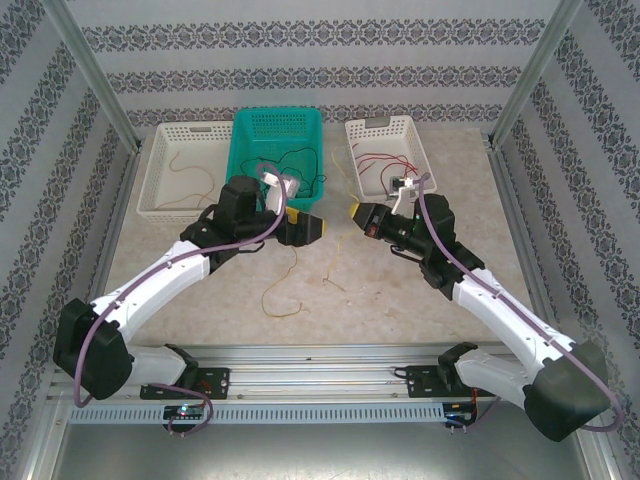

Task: Untangle the cables

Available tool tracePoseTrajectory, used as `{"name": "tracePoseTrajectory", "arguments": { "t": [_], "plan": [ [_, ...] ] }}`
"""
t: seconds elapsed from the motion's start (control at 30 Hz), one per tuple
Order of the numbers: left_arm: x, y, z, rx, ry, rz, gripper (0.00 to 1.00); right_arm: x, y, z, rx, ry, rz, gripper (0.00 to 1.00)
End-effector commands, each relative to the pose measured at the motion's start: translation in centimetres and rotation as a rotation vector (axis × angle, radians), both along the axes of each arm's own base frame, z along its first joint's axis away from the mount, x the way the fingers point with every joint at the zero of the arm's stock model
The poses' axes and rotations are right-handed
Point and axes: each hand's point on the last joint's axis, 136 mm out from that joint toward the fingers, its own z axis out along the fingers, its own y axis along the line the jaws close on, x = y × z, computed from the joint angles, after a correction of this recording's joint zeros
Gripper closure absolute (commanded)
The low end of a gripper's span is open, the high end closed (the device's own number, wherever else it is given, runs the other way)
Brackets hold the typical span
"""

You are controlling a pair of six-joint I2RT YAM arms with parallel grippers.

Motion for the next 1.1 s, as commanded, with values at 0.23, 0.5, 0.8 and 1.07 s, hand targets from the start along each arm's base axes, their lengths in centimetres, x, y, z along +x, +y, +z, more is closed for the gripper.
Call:
{"name": "tracePoseTrajectory", "arguments": {
  "t": [0.23, 0.5, 0.8, 1.07],
  "plan": [
    [-5.2, -4.6, 2.5, -0.136, -0.061, -0.27, 0.1, 0.0, 1.0, 1.4, -0.002, -0.022, 0.036, 1.0],
    [-7.5, -6.2, 0.6, -0.096, -0.029, -0.356, 0.15, 0.3, 1.5, 1.1, -0.011, -0.008, 0.039, 1.0],
    [-5.6, -5.7, 1.2, -0.023, -0.077, -0.262, 1.0, -0.2, 1.8, 1.0, -0.02, -0.012, 0.045, 1.0],
    [-2.8, -0.9, 5.1, 0.085, -0.215, -0.055, 1.0, -0.6, 0.0, 0.4, -0.031, -0.025, -0.014, 0.8]
  ]
}}
